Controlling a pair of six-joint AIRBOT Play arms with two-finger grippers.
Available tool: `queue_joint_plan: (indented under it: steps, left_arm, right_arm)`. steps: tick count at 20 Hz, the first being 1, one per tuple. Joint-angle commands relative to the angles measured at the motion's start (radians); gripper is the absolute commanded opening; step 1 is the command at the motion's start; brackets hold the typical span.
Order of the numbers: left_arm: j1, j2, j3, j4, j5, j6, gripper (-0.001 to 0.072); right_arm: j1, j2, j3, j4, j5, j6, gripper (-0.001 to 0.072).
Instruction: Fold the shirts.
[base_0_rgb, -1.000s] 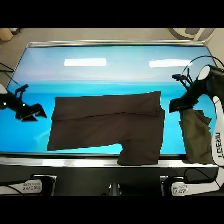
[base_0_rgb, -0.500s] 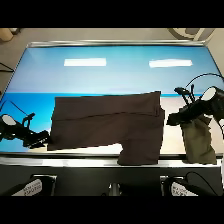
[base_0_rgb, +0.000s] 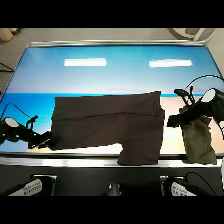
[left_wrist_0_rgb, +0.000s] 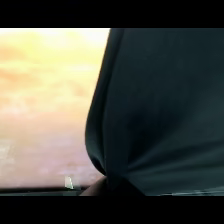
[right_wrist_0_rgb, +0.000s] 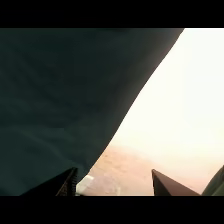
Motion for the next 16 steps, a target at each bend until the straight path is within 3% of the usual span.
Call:
queue_joint_plan:
  steps: [1,7,14,16]
  left_arm:
    - [0.000,-0.003,0.000,-0.002,0.005,0.001,0.0026]
    - [0.000,0.018,0.000,-0.002,0.004,0.044,0.0026]
    - [0.000,0.041,0.000,-0.003,0.005,0.045,0.0026]
    - [0.000,0.043,0.000,-0.003,0.005,0.045,0.0026]
  right_arm:
    - [0.000,0.033,-0.051,-0.002,0.068,-0.018,0.0492]
    - [0.000,0.170,-0.404,0.065,-0.004,-0.044,0.0492]
    - [0.000,0.169,-0.556,0.195,-0.180,-0.034,0.0486]
    - [0.000,0.169,-0.563,0.196,-0.197,-0.021,0.0438]
